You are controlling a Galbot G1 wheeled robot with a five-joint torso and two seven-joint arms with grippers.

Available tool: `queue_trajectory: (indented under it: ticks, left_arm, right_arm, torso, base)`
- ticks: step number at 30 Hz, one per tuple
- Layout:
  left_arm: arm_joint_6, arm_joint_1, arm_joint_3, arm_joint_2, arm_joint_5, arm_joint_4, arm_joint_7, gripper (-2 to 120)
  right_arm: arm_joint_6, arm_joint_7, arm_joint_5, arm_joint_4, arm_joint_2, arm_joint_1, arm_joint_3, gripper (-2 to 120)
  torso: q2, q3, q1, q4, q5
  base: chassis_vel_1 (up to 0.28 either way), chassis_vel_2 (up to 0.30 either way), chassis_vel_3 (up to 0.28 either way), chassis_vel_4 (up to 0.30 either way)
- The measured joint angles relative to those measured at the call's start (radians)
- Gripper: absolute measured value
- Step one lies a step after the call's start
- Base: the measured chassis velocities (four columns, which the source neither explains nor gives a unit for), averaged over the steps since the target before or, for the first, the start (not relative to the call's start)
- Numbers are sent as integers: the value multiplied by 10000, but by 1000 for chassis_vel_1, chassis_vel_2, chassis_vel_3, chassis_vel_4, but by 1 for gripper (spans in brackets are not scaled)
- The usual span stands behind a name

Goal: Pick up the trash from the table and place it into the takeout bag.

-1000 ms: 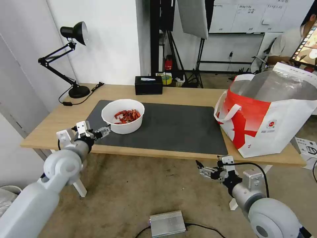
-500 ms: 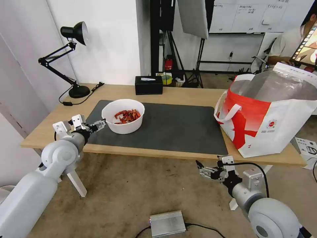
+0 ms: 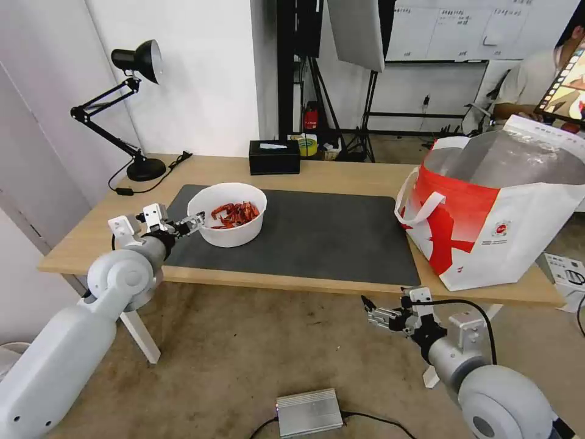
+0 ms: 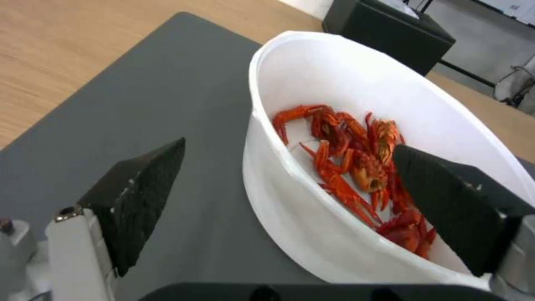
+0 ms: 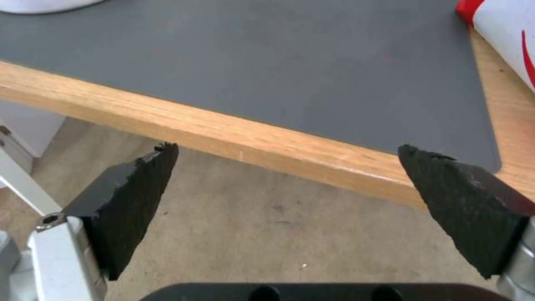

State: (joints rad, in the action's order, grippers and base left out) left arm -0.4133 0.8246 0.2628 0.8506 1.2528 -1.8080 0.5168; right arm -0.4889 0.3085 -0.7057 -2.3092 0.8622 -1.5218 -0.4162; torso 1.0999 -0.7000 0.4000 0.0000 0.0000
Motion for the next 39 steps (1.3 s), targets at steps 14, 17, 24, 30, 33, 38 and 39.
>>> queue_trajectory:
  ticks: [14,17,24,30,33,38,39]
  left_arm:
    - [7,-619,-499,17,-48,801,-176,100]
    - [7,-752,-612,5,-57,1014,-264,100]
    - [0,-1147,-935,18,-62,1423,-462,100]
    - [-42,-1521,-1287,185,-57,1847,-505,100]
    - [-50,-1652,-1375,227,-56,1992,-510,100]
    - [-50,-1745,-1424,238,-36,2080,-520,100]
    - [-51,-1747,-1425,224,-23,2081,-537,100]
  right_arm:
    - [0,0,0,0,0,0,1,100]
    - [0,0,0,0,0,0,0,100]
    - [0,0,0,0,0,0,0,100]
    - [0,0,0,0,0,1,0,100]
    - [0,0,0,0,0,0,0,100]
    - [0,0,0,0,0,0,0,100]
    - [0,0,0,1,0,0,1,100]
  torso:
    - [2,0,0,1,0]
    - [1,0,0,0,0]
    - [1,0,0,0,0]
    - [1,0,0,0,0]
    - [1,0,0,0,0]
    - [2,0,0,0,0]
    - [1,0,1,0,0]
  base:
    - [0,0,0,0]
    - [0,0,0,0]
    - [0,0,0,0]
    - [0,0,0,0]
    - [0,0,0,0]
    - [0,0,0,0]
    - [0,0,0,0]
